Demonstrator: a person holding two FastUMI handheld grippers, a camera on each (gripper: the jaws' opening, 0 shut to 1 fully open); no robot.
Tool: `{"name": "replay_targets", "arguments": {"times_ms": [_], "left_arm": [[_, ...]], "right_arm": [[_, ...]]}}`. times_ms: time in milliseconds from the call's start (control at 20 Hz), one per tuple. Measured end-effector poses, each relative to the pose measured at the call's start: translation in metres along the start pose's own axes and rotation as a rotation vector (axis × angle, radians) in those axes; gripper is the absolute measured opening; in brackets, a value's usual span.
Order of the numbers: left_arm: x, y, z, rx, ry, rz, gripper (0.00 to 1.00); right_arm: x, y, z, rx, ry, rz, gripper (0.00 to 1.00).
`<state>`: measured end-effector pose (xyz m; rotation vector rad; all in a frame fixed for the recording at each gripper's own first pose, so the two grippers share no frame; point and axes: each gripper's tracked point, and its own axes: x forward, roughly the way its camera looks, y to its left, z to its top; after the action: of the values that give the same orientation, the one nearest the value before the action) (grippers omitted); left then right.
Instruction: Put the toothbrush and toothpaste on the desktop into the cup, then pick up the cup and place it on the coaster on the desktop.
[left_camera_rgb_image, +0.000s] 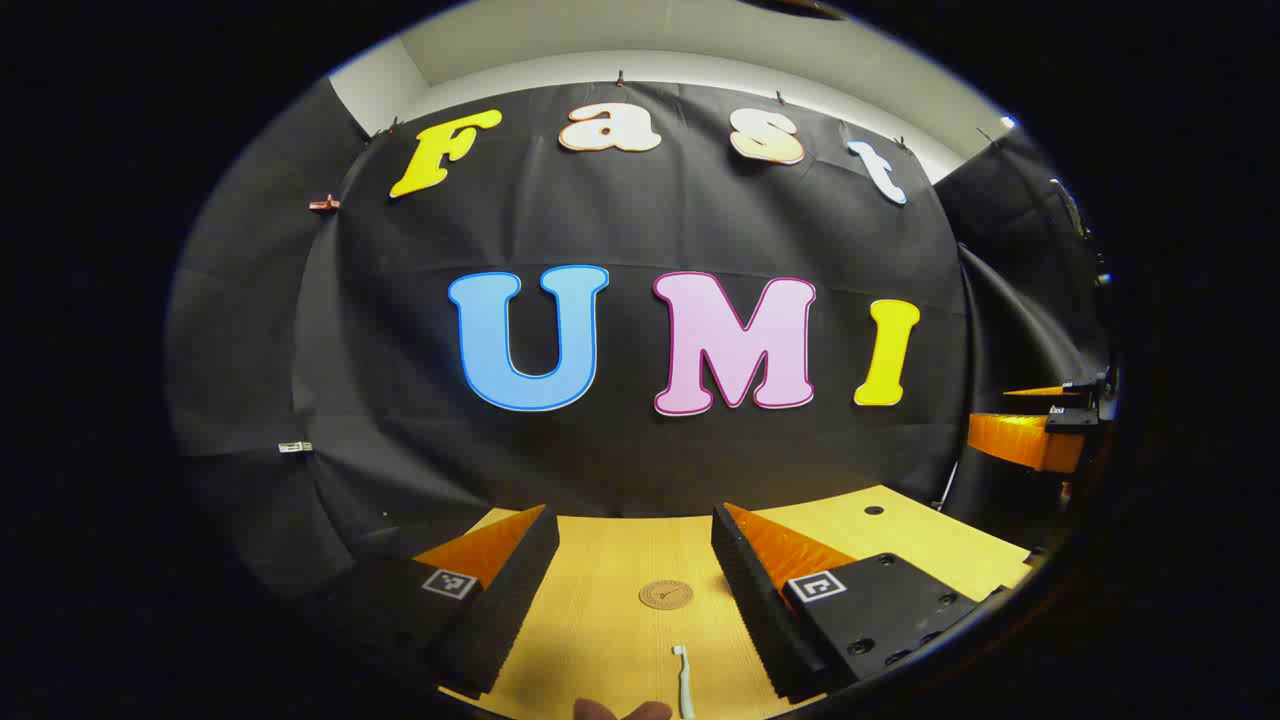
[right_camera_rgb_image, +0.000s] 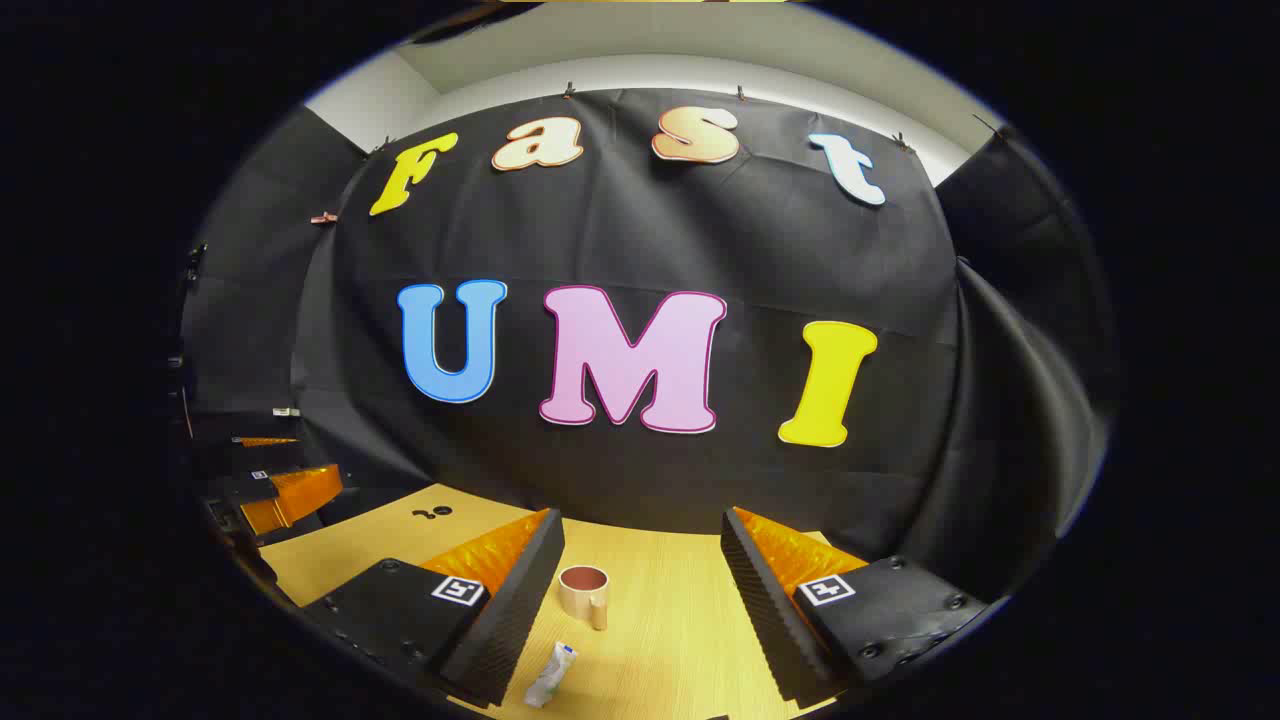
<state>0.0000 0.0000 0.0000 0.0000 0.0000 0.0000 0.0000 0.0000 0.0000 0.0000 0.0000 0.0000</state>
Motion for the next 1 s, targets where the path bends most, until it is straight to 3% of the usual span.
{"name": "replay_targets", "arguments": {"times_ms": [650,1000], "left_arm": [[-0.006,0.01,-0.012,-0.015,0.023,0.017,0.97],[-0.012,0.018,-0.028,-0.013,0.049,0.017,0.97]], "right_arm": [[0.0,0.009,-0.003,0.005,0.022,0.003,0.97],[0.01,0.033,-0.026,0.083,0.138,0.032,0.97]]}}
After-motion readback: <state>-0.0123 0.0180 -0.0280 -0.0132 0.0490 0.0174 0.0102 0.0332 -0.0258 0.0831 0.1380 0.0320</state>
